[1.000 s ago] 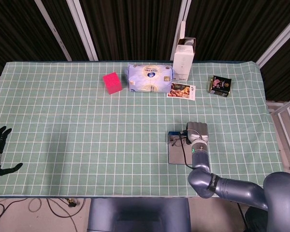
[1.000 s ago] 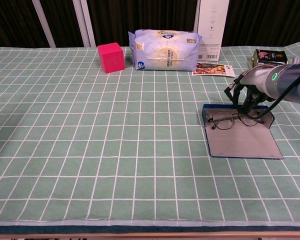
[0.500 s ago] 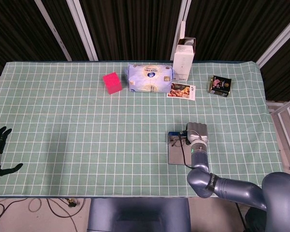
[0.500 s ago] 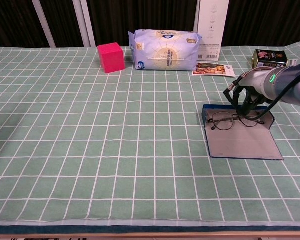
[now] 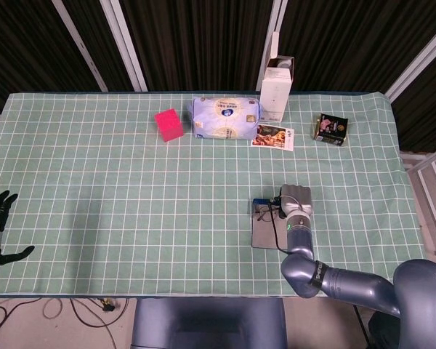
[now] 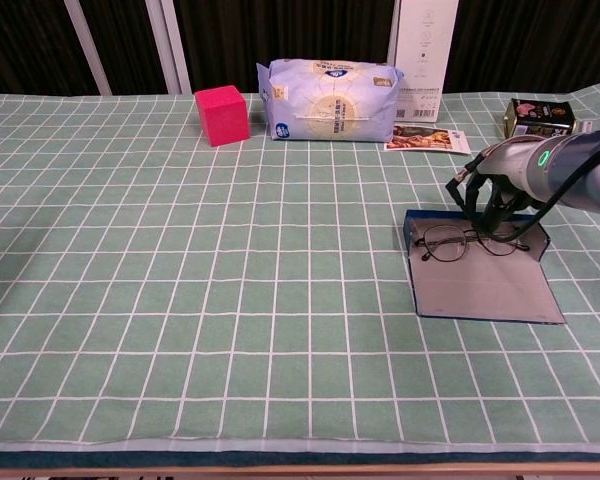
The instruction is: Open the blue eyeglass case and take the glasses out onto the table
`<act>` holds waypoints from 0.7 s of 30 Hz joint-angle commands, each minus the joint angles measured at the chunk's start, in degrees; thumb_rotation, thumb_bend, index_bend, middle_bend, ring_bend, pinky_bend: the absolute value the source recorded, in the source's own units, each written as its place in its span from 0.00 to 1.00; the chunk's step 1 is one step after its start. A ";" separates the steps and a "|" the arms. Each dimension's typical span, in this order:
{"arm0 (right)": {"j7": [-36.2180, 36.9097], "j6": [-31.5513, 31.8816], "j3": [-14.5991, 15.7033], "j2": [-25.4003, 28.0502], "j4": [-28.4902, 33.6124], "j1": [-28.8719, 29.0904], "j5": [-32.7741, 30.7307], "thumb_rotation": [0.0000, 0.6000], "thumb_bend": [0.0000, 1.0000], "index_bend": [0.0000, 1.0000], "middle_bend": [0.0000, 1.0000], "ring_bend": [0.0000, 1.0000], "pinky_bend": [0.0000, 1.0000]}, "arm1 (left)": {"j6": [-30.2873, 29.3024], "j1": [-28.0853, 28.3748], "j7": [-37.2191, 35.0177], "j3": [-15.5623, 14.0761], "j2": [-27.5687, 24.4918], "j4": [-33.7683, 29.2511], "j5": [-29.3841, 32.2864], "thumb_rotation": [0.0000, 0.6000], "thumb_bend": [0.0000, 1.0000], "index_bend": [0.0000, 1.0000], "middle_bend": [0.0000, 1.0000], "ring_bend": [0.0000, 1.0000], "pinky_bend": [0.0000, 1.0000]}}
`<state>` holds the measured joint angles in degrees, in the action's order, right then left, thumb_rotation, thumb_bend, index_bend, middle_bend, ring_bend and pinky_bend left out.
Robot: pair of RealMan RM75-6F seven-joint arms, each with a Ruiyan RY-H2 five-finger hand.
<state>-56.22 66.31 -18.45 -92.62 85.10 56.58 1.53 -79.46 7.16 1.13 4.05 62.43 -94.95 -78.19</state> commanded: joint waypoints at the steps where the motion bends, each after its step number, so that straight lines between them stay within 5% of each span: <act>1: 0.59 0.02 -0.28 0.12 0.23 -0.10 0.77 1.00 0.54 0.48 0.93 1.00 0.93 | 0.06 0.00 -0.04 -0.01 -0.01 -0.02 0.06 1.00 0.01 0.00 0.00 0.00 0.00; 21: 10.49 1.18 -1.49 -2.16 -0.19 -2.16 12.36 1.00 0.54 0.48 0.93 1.00 0.93 | 0.05 -0.04 -0.31 0.02 -0.07 0.03 0.08 1.00 0.01 0.00 0.00 0.00 0.00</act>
<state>-47.05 67.16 -19.86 -94.12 85.29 54.73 12.36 -79.41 7.12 0.83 4.07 62.35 -94.92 -78.11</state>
